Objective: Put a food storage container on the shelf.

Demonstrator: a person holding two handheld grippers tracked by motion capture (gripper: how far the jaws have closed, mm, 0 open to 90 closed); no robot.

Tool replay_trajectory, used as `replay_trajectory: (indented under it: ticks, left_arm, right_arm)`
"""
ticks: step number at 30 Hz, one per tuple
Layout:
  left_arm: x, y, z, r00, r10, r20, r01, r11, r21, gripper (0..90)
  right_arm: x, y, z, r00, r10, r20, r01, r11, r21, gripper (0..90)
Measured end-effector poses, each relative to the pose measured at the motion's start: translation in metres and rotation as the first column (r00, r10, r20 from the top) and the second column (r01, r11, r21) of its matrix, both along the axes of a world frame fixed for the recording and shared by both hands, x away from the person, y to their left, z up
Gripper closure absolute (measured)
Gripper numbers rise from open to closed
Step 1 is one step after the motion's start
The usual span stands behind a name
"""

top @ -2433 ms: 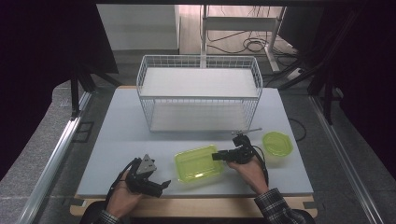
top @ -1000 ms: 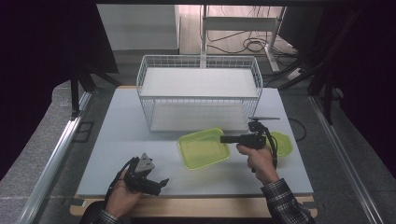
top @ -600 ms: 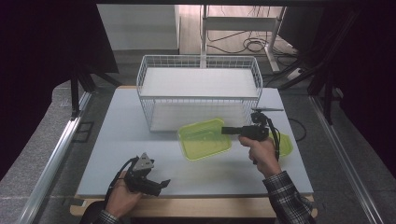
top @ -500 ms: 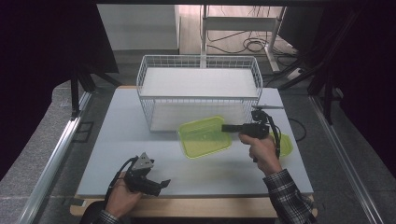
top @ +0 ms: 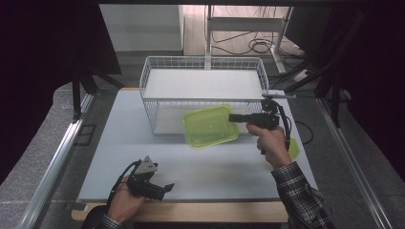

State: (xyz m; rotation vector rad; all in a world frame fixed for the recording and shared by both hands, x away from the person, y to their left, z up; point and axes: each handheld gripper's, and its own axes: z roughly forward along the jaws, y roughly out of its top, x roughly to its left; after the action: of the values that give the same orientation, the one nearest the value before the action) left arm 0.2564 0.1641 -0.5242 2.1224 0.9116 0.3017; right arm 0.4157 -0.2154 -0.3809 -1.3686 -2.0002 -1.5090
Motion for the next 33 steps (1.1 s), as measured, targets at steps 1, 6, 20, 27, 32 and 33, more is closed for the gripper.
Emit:
replay_trajectory:
  ticks: [1, 6, 20, 27, 32, 33]
  left_arm:
    - [0.0, 0.0, 0.0, 1.0, -0.001, 0.004, 0.001, 1.0, 0.007, 3.1]
    - [0.0, 0.0, 0.0, 1.0, 0.003, 0.007, -0.003, 0.9999, 0.013, 3.6]
    - [0.0, 0.0, -0.001, 0.9998, 0.006, 0.017, -0.006, 0.9997, 0.025, 4.0]
    - [0.0, 0.0, -0.001, 0.9999, 0.006, 0.016, -0.007, 0.9995, 0.031, 4.2]
    - [0.0, 0.0, -0.001, 0.9999, 0.007, 0.014, -0.007, 0.9995, 0.031, 4.3]
    - [0.0, 0.0, -0.001, 0.9999, 0.006, 0.014, -0.007, 0.9995, 0.032, 4.3]
  right_arm:
    - [0.001, 0.0, 0.003, 1.0, -0.002, 0.002, 0.002, 1.0, 0.002, 79.6]
    - [0.006, 0.001, 0.018, 0.9997, -0.015, 0.019, 0.015, 1.0, 0.008, 79.7]
    - [0.03, 0.015, 0.057, 0.9934, -0.068, 0.092, 0.069, 0.998, -0.002, 79.6]
    - [0.047, 0.014, 0.064, 0.9866, -0.132, 0.096, 0.133, 0.991, 0.0, 79.7]
    - [0.058, 0.015, 0.065, 0.9798, -0.173, 0.101, 0.174, 0.985, 0.004, 79.6]
    - [0.06, 0.015, 0.065, 0.9785, -0.18, 0.1, 0.181, 0.983, 0.005, 79.7]
